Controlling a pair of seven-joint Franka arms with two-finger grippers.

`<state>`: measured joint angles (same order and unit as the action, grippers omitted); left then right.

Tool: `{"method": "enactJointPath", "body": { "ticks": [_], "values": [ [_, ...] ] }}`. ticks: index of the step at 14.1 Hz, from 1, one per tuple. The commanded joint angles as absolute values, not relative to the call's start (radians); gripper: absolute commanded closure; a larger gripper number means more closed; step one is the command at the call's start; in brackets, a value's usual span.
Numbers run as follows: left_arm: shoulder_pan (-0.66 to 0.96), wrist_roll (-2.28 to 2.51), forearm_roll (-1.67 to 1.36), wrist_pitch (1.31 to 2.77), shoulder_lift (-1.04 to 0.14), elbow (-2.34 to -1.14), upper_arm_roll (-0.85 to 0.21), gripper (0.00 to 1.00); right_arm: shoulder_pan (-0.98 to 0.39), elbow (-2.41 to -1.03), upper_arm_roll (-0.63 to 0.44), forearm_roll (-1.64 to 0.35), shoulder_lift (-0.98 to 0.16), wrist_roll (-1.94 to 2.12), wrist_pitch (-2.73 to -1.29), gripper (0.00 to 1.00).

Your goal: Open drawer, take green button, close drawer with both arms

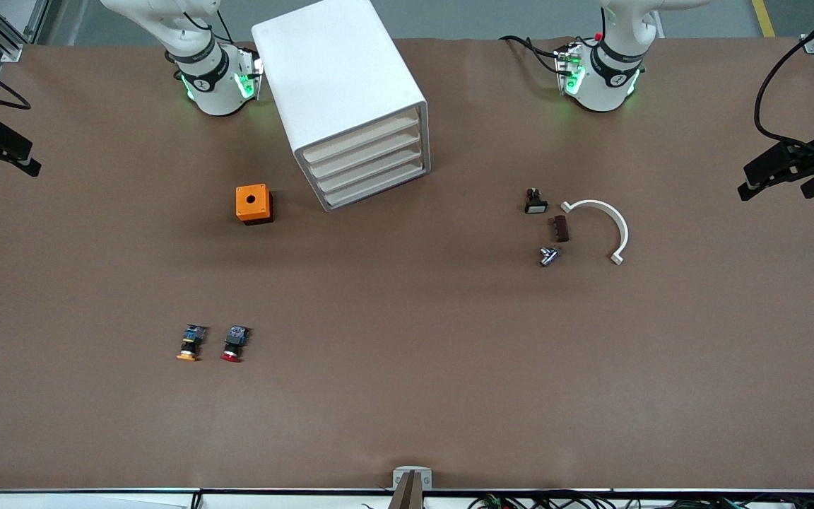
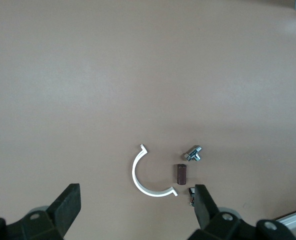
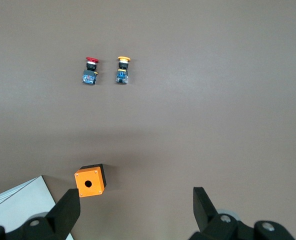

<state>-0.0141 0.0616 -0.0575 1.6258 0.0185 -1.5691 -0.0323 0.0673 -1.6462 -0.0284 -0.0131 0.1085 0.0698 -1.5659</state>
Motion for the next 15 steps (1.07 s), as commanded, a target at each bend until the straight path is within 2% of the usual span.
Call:
{"method": "enactJointPath", "body": {
  "ticks": [1, 8, 11, 15],
  "values": [
    [-0.011, 0.049, -0.038, 1.597, 0.015, -1.559, -0.028, 0.0, 0.083, -1.674, -0.015, -0.003, 0.135, 0.064, -1.568, 0.0],
    [-0.023, 0.074, 0.034, 1.597, -0.038, -1.558, -0.032, 0.0, 0.081, -1.621, -0.015, -0.002, 0.088, 0.071, -1.559, 0.0],
    [-0.023, 0.08, 0.029, 1.618, -0.096, -1.551, -0.028, 0.0, 0.081, -1.612, -0.015, -0.003, -0.056, 0.077, -1.56, 0.0],
    [-0.005, 0.204, 0.028, 1.646, -0.213, -1.54, -0.032, 0.0, 0.093, -1.594, -0.017, 0.02, -0.148, 0.081, -1.615, 0.0]
  ]
}}
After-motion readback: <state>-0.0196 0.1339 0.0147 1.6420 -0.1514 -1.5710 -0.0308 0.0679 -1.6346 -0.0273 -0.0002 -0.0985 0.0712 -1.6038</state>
